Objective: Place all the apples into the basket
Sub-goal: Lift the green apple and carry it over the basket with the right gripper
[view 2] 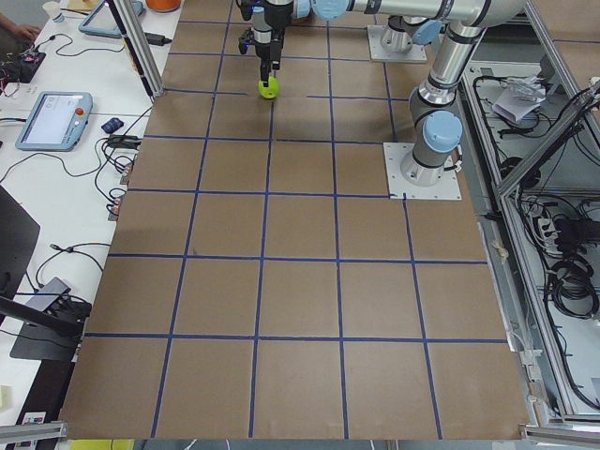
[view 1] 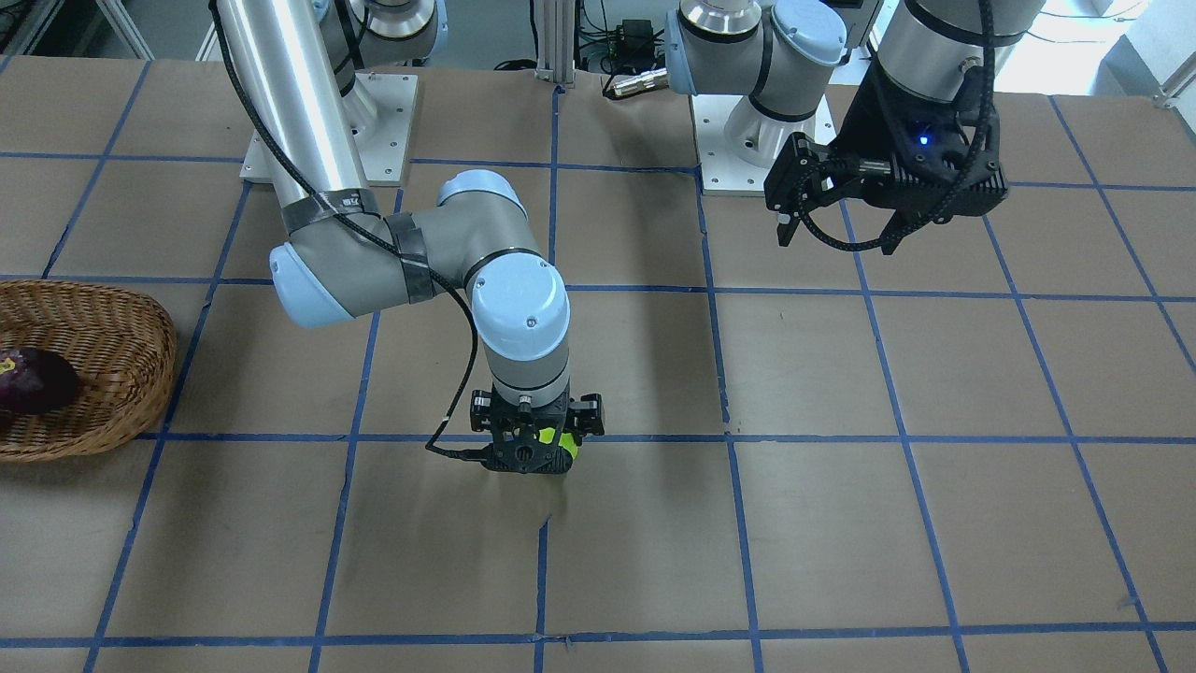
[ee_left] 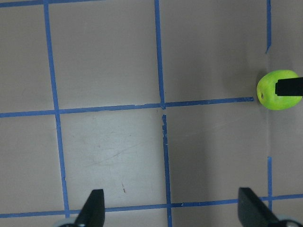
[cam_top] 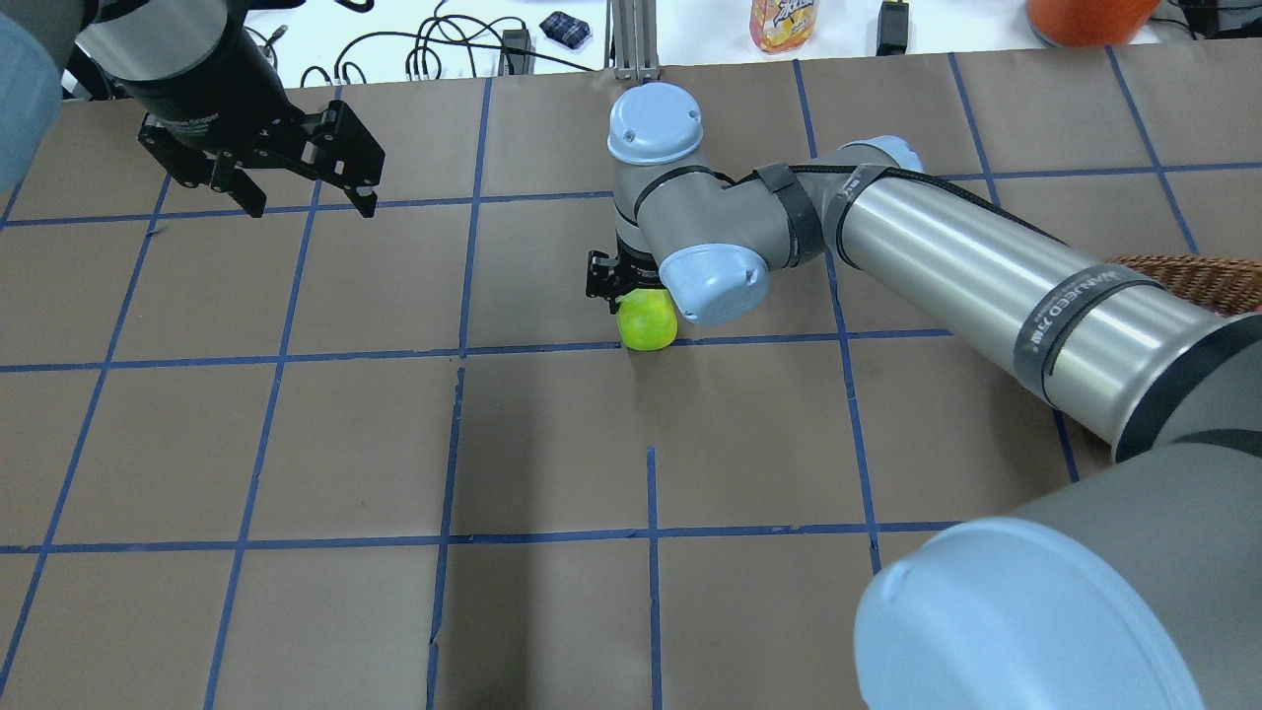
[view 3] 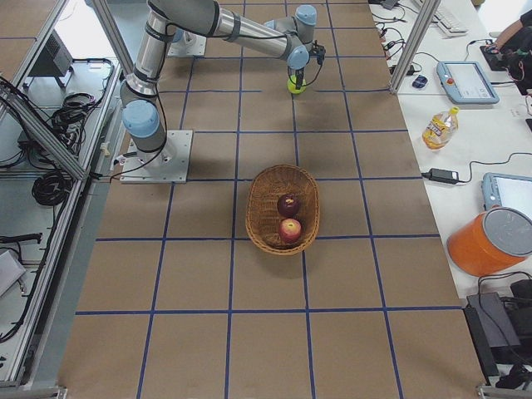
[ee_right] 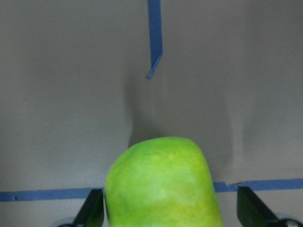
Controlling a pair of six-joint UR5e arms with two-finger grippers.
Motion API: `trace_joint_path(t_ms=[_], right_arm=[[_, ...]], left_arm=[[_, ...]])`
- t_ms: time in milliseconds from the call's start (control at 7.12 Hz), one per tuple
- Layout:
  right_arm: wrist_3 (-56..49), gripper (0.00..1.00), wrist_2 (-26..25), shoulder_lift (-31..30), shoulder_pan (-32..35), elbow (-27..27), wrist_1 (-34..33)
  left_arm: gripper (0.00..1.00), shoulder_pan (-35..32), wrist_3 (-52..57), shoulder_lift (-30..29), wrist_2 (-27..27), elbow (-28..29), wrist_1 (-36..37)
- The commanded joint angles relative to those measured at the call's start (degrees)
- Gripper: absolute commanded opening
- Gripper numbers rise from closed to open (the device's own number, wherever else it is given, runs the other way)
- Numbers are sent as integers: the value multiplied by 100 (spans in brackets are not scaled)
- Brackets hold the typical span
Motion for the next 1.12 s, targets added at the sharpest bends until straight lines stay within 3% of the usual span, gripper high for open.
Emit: trace_joint_path(t_ms=[0,140,281,421,702,982], right_arm=[[-202,100,0,162,27,4,-35],[-211,91,-8,170,27,4,-43],[-220,51,-17,153,27,-22,9],[-211,25,-8,144,18,-65,9],[-568,23,-17,-301,-471,-31,192],[-1630,23,-104,-1196,-1655,205,965]], left_arm=[[100,8,9,15,-13,-22,-3],[100,9,-70,6,-13,-13,-11],[100,0,-79,-3,-13,5,-72],[100,0,-70,-3,-13,-4,-82],[100,0,-70,6,-13,-4,-82],[100,0,-79,6,-13,-22,-82]])
